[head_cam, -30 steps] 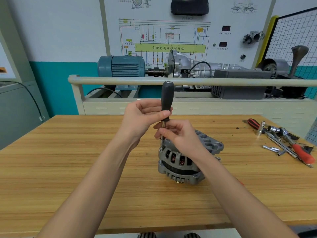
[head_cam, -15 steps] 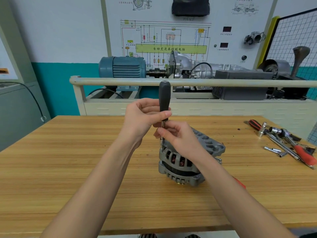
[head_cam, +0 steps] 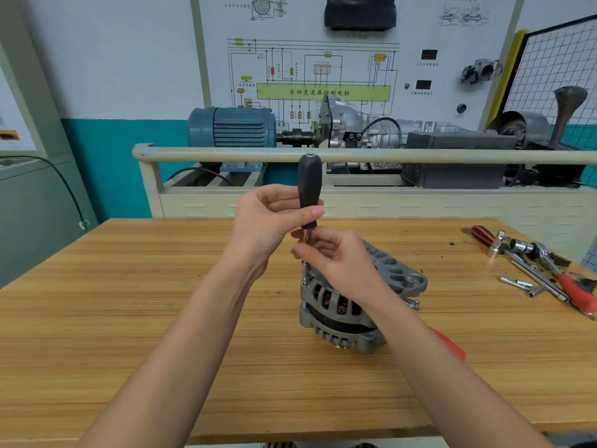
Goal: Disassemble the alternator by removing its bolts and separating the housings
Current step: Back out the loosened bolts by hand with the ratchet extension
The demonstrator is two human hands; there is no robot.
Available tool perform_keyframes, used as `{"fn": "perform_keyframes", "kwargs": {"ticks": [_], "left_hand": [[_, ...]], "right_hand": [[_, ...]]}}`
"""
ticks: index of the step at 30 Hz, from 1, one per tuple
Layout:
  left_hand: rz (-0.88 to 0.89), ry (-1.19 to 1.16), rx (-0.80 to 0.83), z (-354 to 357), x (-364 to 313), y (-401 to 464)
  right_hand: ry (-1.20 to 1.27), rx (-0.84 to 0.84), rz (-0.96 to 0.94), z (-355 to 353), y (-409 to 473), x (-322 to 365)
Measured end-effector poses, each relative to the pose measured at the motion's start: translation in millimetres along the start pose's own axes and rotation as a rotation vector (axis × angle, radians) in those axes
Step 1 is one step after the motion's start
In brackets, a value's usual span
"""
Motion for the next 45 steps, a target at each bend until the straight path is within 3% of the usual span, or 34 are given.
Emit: {"fn": "perform_keyframes", "kwargs": {"ticks": [4,10,17,23,30,37,41,45], "left_hand": [[0.008,0.005,-0.032,4.9,0.9,-0.3],[-0.055,-0.041,0.120,1.0,5.2,-2.2],[-0.022,-0.017,-0.007,0.5,6.4,1.6],[-0.076,0.043,0.152,-1.1,14.9,-2.7],[-0.038,0.139,-0.013,-4.1,13.3,-2.3],[0.006,-0.002,0.110,-2.0,-0.9,-1.3],[0.022,-0.046,0.005,-1.7,-4.1,2.5],[0.030,0.015,-0.037,1.7,-4.8,4.3]], "right_hand": [[0.007,-0.081,-0.009,-2.7,0.3,0.3],[-0.019,-0.053,0.012,-2.8,1.0,-0.3],[-0.015,-0.061,-0.005,-1.7,0.6,0.1],[-0.055,-0.054,-0.009,-3.1,2.4,-2.0],[-0.018,-0.036,-0.016,-0.4,1.4,-0.7],[-0.059,-0.011,0.024,0.3,3.4,-2.6],[-0.007,0.021,0.022,1.8,2.5,-2.2],[0.065,-0.068,0.000,-1.7,1.8,-2.2]]}}
Point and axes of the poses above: each hand's wrist, its own y-axis towards the middle knuckle, its own z-axis out of the palm, x = y × z, the point moved 2 cm from there along y, towards the middle knuckle, and after that the axes turned 1 degree about z, right-handed, at the moved point
